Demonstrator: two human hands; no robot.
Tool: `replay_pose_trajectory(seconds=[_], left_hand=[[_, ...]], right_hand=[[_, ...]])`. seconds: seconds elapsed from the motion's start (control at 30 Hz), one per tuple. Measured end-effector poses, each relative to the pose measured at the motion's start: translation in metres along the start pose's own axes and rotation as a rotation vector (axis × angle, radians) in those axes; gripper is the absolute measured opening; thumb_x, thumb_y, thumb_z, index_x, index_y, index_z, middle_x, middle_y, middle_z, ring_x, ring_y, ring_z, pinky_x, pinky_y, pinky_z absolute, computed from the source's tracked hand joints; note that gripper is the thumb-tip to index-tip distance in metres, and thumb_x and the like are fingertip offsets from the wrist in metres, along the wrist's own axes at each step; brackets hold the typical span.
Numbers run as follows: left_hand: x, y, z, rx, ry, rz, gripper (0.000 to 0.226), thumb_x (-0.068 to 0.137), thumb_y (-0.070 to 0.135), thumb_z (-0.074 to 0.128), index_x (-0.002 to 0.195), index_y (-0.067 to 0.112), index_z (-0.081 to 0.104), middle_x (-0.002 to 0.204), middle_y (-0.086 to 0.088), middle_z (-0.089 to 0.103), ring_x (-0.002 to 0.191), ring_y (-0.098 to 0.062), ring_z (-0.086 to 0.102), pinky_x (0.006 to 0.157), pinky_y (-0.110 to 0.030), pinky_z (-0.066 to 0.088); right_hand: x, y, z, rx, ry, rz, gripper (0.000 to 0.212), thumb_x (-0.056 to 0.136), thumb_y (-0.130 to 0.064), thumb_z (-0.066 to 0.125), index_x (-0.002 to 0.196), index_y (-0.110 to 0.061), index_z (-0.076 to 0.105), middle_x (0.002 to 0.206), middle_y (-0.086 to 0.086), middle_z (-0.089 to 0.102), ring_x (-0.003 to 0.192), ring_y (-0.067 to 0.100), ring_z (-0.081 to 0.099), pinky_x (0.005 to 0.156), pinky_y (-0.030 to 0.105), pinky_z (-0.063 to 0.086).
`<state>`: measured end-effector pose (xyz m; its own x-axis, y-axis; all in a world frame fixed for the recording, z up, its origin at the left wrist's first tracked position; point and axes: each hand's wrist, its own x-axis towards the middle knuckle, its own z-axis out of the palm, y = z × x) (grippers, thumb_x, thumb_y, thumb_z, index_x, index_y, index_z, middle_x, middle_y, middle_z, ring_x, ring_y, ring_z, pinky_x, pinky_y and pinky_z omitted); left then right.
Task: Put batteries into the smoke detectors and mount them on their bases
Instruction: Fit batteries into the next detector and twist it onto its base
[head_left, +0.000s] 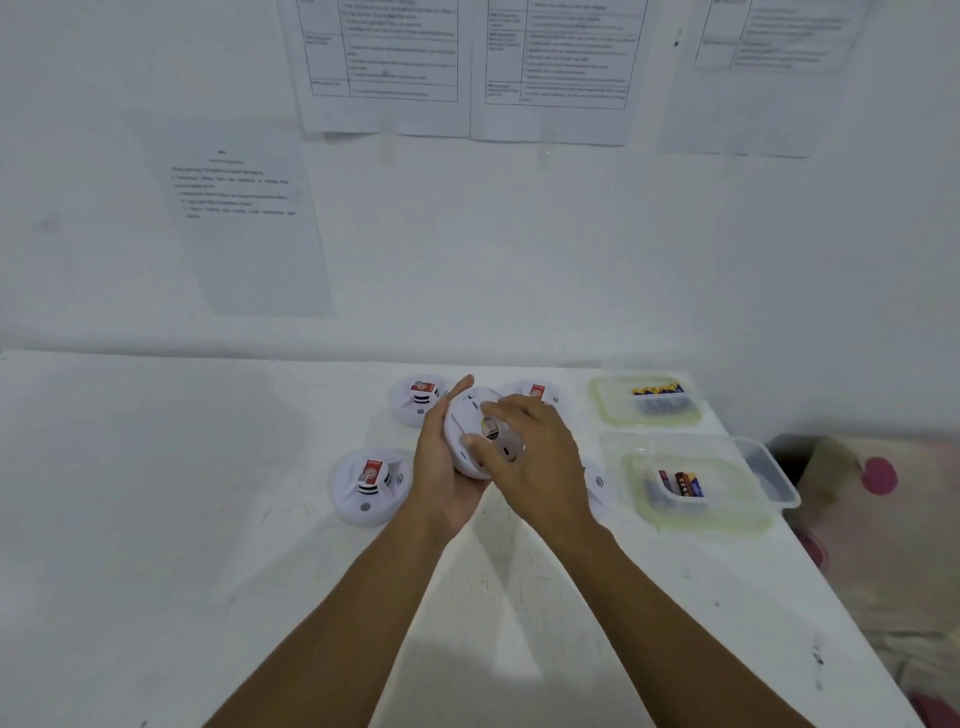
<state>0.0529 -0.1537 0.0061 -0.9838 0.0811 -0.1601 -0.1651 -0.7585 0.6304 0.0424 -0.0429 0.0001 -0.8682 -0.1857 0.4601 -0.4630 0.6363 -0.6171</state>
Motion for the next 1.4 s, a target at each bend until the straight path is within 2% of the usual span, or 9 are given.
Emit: replay_pose_trajectory(seconds=[0.17, 0.33, 0.43, 0.57, 0.67, 0.87, 1.0, 1.1, 1.4], left_hand=[[-0.005, 0.004, 0.001, 0.035, -0.020, 0.058, 0.034, 0.081, 0.045, 0.052, 0.085, 0.027, 0.081, 0.094, -0.005, 0.076, 0.085, -0.019, 0.073, 0.084, -0.035, 0.054], [-0.002, -0.001, -0.010, 0.061, 0.048, 0.137, 0.046, 0.093, 0.044, 0.048, 0.135, 0.027, 0.057, 0.114, -0.008, 0.070, 0.097, -0.024, 0.070, 0.084, -0.039, 0.057], [-0.002, -0.007, -0.012, 0.126, 0.086, 0.197, 0.041, 0.100, 0.043, 0.042, 0.136, 0.028, 0.055, 0.120, -0.008, 0.068, 0.102, -0.024, 0.069, 0.075, -0.034, 0.058], [-0.001, -0.009, -0.016, 0.225, 0.153, 0.203, 0.043, 0.098, 0.048, 0.045, 0.136, 0.029, 0.055, 0.128, -0.007, 0.065, 0.110, -0.024, 0.067, 0.082, -0.035, 0.056], [0.003, -0.002, -0.021, 0.345, 0.168, 0.208, 0.047, 0.097, 0.053, 0.044, 0.137, 0.030, 0.052, 0.132, -0.008, 0.062, 0.114, -0.025, 0.064, 0.082, -0.037, 0.056], [0.000, 0.015, -0.022, 0.708, 0.141, 0.245, 0.052, 0.096, 0.061, 0.028, 0.117, 0.030, 0.064, 0.110, 0.010, 0.072, 0.106, -0.011, 0.066, 0.090, -0.033, 0.053], [0.001, 0.020, -0.038, 0.700, 0.151, 0.272, 0.036, 0.095, 0.044, 0.053, 0.126, 0.026, 0.059, 0.126, -0.001, 0.064, 0.120, -0.022, 0.059, 0.101, -0.043, 0.049], [-0.012, 0.015, -0.047, 0.774, 0.037, 0.279, 0.041, 0.094, 0.028, 0.061, 0.134, 0.031, 0.050, 0.125, 0.009, 0.065, 0.113, -0.014, 0.064, 0.089, -0.034, 0.056], [-0.027, 0.006, -0.068, 0.948, 0.000, 0.366, 0.043, 0.088, 0.017, 0.070, 0.128, 0.025, 0.059, 0.122, 0.007, 0.067, 0.104, -0.015, 0.068, 0.083, -0.030, 0.058]], right_hand=[[0.001, 0.001, 0.000, -0.016, -0.020, -0.042, 0.042, 0.085, -0.048, 0.064, 0.120, -0.023, 0.068, 0.126, -0.003, 0.063, 0.114, 0.015, 0.056, 0.091, 0.021, 0.039], [-0.006, -0.004, 0.005, 0.011, 0.012, -0.007, 0.045, 0.085, -0.053, 0.059, 0.117, -0.023, 0.070, 0.120, 0.000, 0.064, 0.107, 0.017, 0.060, 0.088, 0.029, 0.050], [-0.012, -0.010, 0.011, 0.052, 0.079, 0.086, 0.042, 0.085, -0.053, 0.061, 0.115, -0.025, 0.070, 0.114, 0.000, 0.066, 0.099, 0.015, 0.063, 0.084, 0.034, 0.054], [-0.015, -0.021, 0.016, 0.054, 0.104, 0.174, 0.038, 0.089, -0.050, 0.060, 0.115, -0.025, 0.070, 0.114, -0.002, 0.069, 0.100, 0.012, 0.063, 0.083, 0.021, 0.047], [-0.011, -0.024, 0.008, 0.082, 0.040, 0.171, 0.044, 0.088, -0.054, 0.052, 0.116, -0.024, 0.068, 0.110, -0.005, 0.070, 0.096, 0.010, 0.064, 0.084, 0.030, 0.054], [0.004, -0.018, -0.016, 0.705, -0.257, 0.457, 0.052, 0.087, -0.034, 0.070, 0.134, -0.039, 0.049, 0.111, 0.004, 0.066, 0.094, 0.018, 0.070, 0.070, 0.036, 0.062], [0.003, -0.003, -0.017, 0.887, -0.226, 0.507, 0.036, 0.090, -0.010, 0.064, 0.122, -0.026, 0.059, 0.113, 0.014, 0.068, 0.095, 0.031, 0.071, 0.076, 0.043, 0.061], [-0.005, 0.007, -0.014, 1.040, -0.186, 0.511, 0.035, 0.092, -0.012, 0.065, 0.123, -0.026, 0.056, 0.115, 0.011, 0.069, 0.101, 0.031, 0.070, 0.082, 0.047, 0.059], [-0.033, 0.023, 0.006, 0.525, -0.157, 0.221, 0.056, 0.077, -0.012, 0.078, 0.125, -0.027, 0.054, 0.112, -0.009, 0.063, 0.095, 0.013, 0.067, 0.072, 0.035, 0.062]])
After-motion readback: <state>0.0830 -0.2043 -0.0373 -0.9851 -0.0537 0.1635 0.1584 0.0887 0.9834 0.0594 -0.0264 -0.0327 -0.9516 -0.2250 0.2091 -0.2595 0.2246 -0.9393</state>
